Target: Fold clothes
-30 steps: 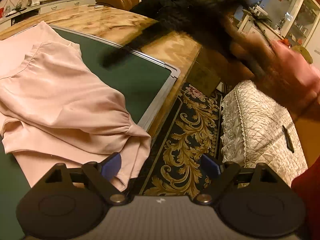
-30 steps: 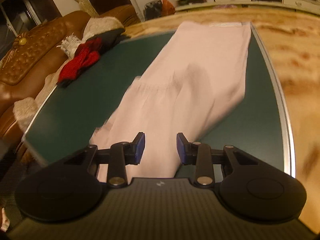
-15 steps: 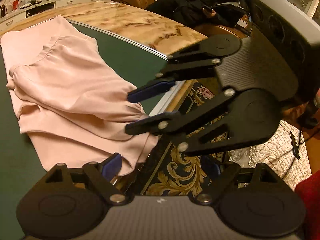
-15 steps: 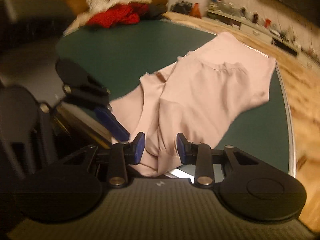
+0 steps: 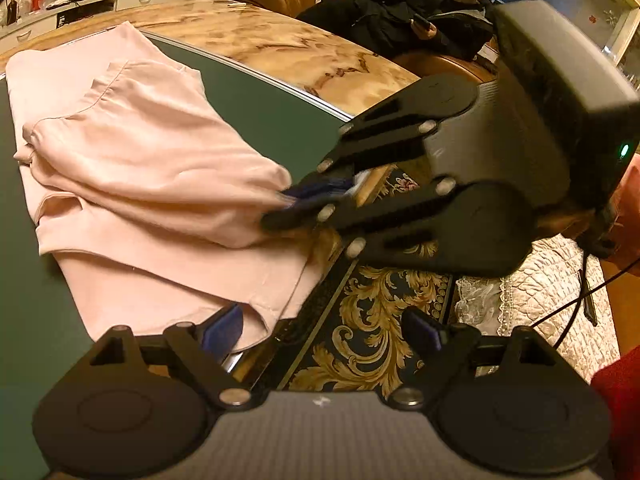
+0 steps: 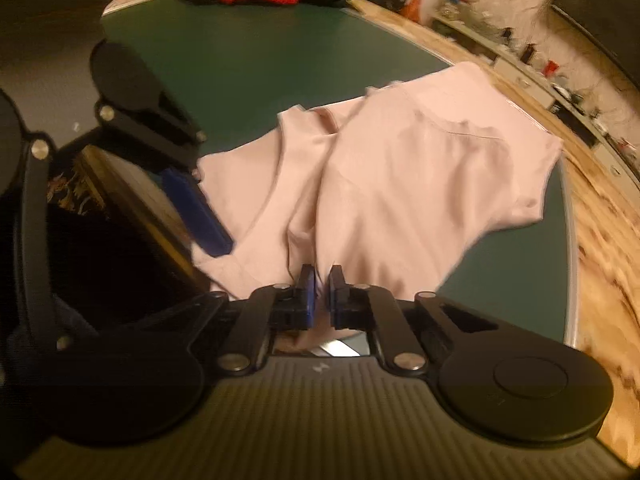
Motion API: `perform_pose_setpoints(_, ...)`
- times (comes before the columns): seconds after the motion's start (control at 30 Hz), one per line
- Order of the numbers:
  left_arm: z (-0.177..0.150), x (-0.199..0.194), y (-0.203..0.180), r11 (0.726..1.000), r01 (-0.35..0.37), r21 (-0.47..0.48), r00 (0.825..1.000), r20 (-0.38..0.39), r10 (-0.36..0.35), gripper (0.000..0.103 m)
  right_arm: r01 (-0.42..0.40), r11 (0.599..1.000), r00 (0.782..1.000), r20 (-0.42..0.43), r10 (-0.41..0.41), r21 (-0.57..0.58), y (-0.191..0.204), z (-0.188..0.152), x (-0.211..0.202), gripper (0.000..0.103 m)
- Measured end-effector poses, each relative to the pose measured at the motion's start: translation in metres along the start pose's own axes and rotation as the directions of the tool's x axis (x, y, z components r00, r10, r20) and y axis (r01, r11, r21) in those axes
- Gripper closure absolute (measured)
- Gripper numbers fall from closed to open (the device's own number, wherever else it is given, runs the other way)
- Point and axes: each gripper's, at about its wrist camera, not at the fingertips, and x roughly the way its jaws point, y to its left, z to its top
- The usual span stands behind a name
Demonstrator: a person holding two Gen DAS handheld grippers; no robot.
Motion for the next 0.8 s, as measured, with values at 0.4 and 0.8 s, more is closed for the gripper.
perform_pose_setpoints(0.4,0.001,-0.001,0.000,1.000,-0.014,0.000,1.000,-0.006,0.014,0.012,0.064,0.996,0.997,-0.049,-0.061,0.055,-0.013,-0.026,-0.025,0.096)
perform_pose_setpoints(0.8,-0.004,-0.030,0.002,0.998,-0.060,-0.017,0.998,0.022,0.061,0.012,-0.076,0.965,0.997,0.041,0.068,0.251,-0.043,-0.018,-0.051,0.064)
